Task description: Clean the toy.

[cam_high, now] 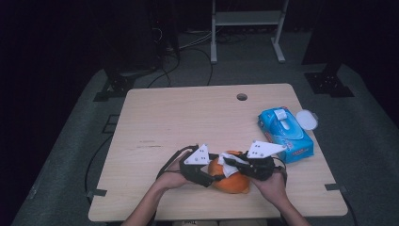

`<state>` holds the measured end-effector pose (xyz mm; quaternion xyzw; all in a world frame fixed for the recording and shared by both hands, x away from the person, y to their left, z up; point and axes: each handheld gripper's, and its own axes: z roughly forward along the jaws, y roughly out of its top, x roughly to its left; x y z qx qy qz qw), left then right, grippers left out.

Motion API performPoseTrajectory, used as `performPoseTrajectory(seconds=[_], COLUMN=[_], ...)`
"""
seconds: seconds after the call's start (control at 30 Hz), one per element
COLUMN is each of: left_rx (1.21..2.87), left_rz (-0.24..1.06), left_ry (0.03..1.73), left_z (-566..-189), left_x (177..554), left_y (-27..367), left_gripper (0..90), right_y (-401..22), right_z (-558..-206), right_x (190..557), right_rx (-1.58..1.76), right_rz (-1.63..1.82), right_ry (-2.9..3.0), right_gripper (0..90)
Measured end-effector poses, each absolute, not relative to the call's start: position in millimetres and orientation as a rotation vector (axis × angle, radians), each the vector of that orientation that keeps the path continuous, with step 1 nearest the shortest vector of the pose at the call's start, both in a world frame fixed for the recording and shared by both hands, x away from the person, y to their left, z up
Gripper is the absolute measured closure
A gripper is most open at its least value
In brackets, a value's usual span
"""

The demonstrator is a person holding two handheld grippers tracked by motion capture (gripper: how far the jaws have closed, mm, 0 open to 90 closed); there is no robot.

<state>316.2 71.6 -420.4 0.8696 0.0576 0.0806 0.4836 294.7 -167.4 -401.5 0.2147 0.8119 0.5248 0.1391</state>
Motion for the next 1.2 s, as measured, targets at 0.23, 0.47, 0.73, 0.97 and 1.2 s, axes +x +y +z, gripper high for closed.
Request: performPoseTrajectory(seconds=[0.23,0.47,0.73,0.97,1.2], left_rx=[2.077,2.081,2.119,2.109,2.078], left_rz=[0.041,0.038,0.186,0.164,0.069], left_ry=[0.291,0.328,0.133,0.17,0.274], left_z=[-423.2,-422.8,-416.8,-423.9,-427.7], left_x=[328.9,329.1,313.4,321.1,329.9], left_y=[74.2,75.2,66.2,73.9,78.1], left_gripper=[15.6,26.1,32.6,33.5,23.6], right_y=[-192.3,-185.1,-160.6,-184.6,-192.3], right_z=[-414.4,-412.7,-399.2,-408.0,-416.5], right_x=[310.5,303.9,287.9,307.6,309.0], right_rx=[0.802,0.768,0.587,0.745,0.809], right_rz=[1.531,1.51,1.548,1.507,1.482], right_ry=[2.377,2.382,2.366,2.363,2.381], right_gripper=[80.2,80.2,80.2,80.2,80.2])
